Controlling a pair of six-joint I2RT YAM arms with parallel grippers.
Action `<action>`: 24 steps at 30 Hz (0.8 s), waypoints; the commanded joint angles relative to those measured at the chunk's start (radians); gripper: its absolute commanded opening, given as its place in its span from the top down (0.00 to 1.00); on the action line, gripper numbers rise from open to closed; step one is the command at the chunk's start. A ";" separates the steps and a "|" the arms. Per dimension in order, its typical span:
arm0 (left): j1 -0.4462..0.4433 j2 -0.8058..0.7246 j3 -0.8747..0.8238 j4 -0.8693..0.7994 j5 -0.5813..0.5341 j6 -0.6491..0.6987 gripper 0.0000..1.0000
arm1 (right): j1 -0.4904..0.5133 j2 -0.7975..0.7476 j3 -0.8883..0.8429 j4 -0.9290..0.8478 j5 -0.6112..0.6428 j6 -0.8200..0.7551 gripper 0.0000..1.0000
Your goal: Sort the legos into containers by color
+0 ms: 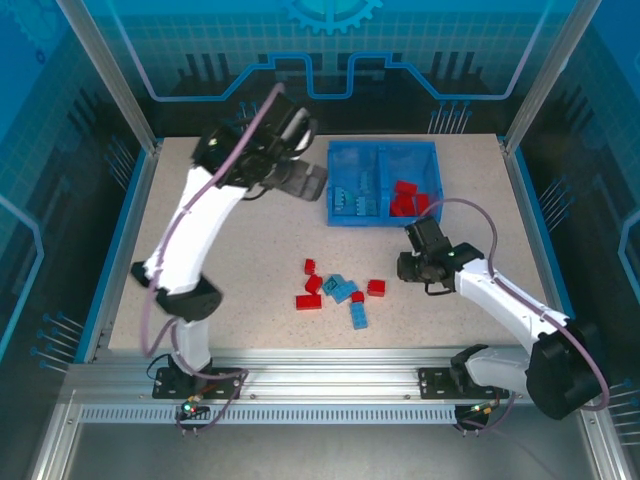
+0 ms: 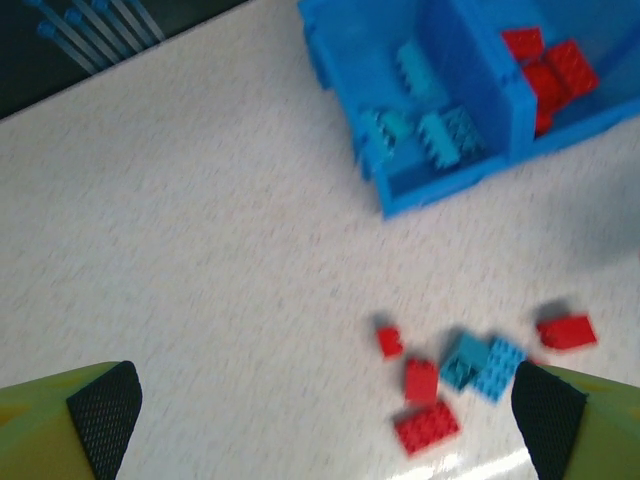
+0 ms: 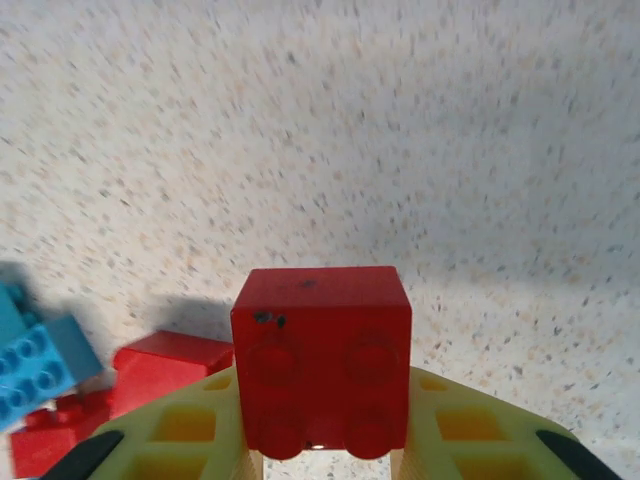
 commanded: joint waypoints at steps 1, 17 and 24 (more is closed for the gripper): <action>0.008 -0.231 -0.276 0.108 0.050 0.012 0.01 | -0.010 0.024 0.136 -0.066 0.006 -0.040 0.75; 0.063 -0.717 -1.296 0.859 0.439 -0.225 0.01 | -0.225 0.670 0.856 -0.142 0.028 -0.116 0.74; 0.063 -0.799 -1.524 1.061 0.471 -0.340 0.01 | -0.261 0.991 1.224 -0.256 0.014 -0.114 0.66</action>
